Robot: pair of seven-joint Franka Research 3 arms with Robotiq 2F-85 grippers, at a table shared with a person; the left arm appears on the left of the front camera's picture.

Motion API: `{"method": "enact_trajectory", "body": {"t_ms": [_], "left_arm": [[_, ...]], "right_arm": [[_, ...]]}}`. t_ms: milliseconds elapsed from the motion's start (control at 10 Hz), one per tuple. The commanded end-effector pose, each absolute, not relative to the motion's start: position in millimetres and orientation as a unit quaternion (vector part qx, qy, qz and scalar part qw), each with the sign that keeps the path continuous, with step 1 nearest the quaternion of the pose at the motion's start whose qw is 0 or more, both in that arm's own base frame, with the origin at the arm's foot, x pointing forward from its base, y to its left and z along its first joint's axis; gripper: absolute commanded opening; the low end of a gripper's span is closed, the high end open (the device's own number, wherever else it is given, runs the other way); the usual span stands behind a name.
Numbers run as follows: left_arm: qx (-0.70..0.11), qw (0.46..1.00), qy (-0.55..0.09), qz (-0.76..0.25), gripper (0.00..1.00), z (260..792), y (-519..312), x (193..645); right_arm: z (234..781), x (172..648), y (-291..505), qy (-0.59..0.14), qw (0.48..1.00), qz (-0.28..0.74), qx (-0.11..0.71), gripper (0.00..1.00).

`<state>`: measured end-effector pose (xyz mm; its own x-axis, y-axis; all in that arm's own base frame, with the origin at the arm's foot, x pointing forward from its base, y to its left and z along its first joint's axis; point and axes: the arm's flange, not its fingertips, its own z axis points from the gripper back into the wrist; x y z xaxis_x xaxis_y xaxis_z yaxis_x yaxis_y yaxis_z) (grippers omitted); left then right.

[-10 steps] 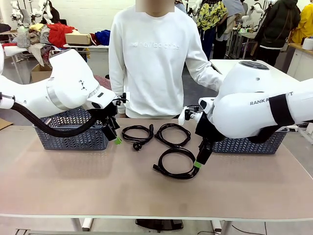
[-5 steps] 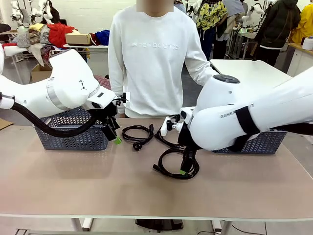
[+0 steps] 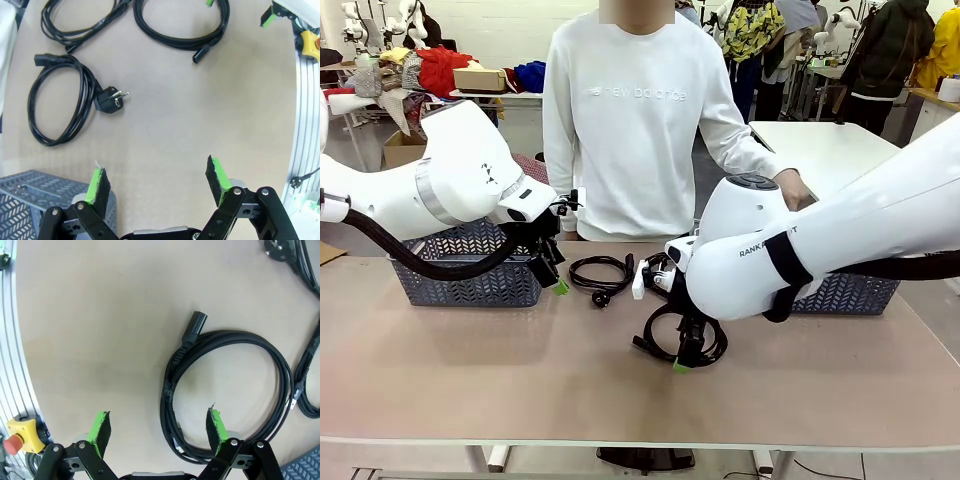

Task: Organize the cables according to human instructions.
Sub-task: Pick up a bundle of cables and place it in the basket indicated by the human.

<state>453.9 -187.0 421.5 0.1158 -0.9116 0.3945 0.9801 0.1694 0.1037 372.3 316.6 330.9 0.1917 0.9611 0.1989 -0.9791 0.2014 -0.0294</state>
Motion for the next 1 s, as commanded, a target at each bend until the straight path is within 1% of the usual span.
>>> {"method": "enact_trajectory", "body": {"t_ms": [0, 500, 900], "left_arm": [[-0.09, 0.742, -0.189, -0.637, 1.0, 421, -187, 454], [-0.09, 0.742, -0.189, -0.637, 1.0, 421, -187, 454], [-0.09, 0.742, -0.189, -0.637, 1.0, 421, -187, 454]], "right_arm": [[331, 385, 320, -0.076, 0.762, 0.641, 0.06, 1.0], [316, 393, 329, -0.059, 0.759, 0.646, 0.061, 1.0], [308, 396, 334, -0.052, 0.765, 0.641, 0.044, 1.0]]}}
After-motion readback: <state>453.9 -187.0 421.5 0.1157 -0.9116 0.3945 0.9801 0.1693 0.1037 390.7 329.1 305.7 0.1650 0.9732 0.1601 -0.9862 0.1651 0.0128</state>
